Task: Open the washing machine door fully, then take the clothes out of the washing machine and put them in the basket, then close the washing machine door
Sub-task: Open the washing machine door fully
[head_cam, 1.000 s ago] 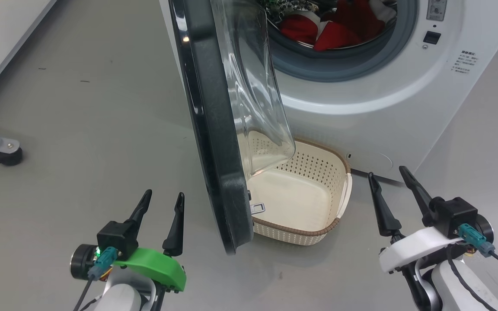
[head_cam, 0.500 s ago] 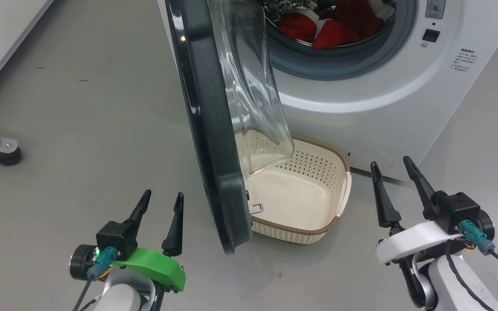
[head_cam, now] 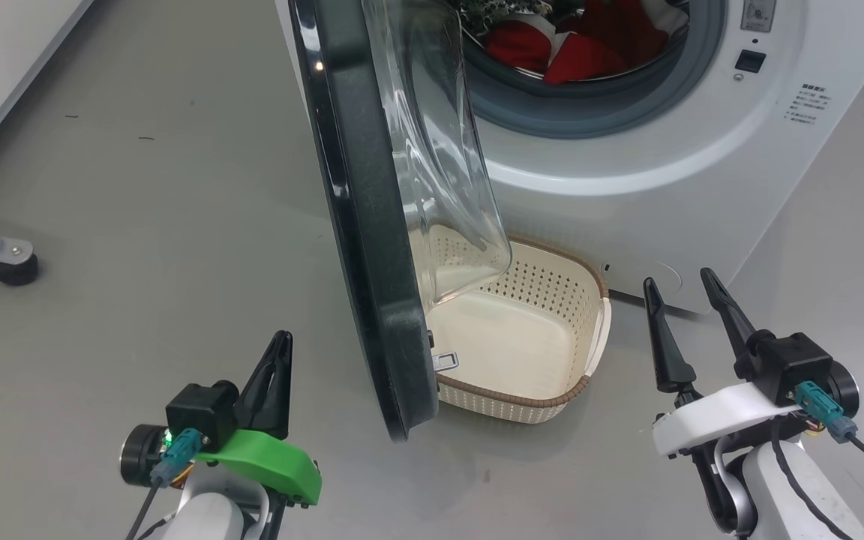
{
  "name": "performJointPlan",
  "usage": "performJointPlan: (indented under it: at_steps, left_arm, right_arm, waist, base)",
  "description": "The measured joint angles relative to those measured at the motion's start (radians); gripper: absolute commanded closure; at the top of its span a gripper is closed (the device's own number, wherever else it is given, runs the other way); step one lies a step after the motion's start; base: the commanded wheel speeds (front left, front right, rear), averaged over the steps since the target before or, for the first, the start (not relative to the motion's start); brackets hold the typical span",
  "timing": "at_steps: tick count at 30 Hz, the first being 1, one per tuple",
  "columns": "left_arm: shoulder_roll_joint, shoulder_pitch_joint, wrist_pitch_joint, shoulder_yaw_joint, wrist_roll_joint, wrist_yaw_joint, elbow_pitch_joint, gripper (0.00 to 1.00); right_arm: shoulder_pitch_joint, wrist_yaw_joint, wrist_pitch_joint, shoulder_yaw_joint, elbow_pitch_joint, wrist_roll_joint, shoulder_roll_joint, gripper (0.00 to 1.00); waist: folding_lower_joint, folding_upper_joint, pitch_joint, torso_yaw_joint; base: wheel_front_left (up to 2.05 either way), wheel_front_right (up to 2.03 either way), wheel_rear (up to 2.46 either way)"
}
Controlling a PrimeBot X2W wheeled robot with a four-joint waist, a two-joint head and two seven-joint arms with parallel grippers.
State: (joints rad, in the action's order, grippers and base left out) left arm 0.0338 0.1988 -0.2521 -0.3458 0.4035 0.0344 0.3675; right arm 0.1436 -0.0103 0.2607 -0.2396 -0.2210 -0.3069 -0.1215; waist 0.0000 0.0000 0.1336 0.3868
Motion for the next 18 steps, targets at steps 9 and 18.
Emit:
performJointPlan:
  at_steps: [9,18]
  left_arm:
    - [0.0,0.0,0.0,0.034,-0.003,0.015,-0.049,1.0]
    - [0.0,0.049,0.0,0.102,-0.068,0.032,-0.275,1.0]
  right_arm:
    - [-0.004,0.018,0.0,0.023,-0.001,0.011,0.016,0.0]
    - [-0.012,0.03,0.0,0.049,-0.003,0.025,0.027,0.0]
  waist:
    - [0.0,0.0,-0.002,0.004]
    - [0.0,0.0,-0.005,0.01]
  base:
    - [0.0,0.0,0.0]
    - [0.0,0.0,0.0]
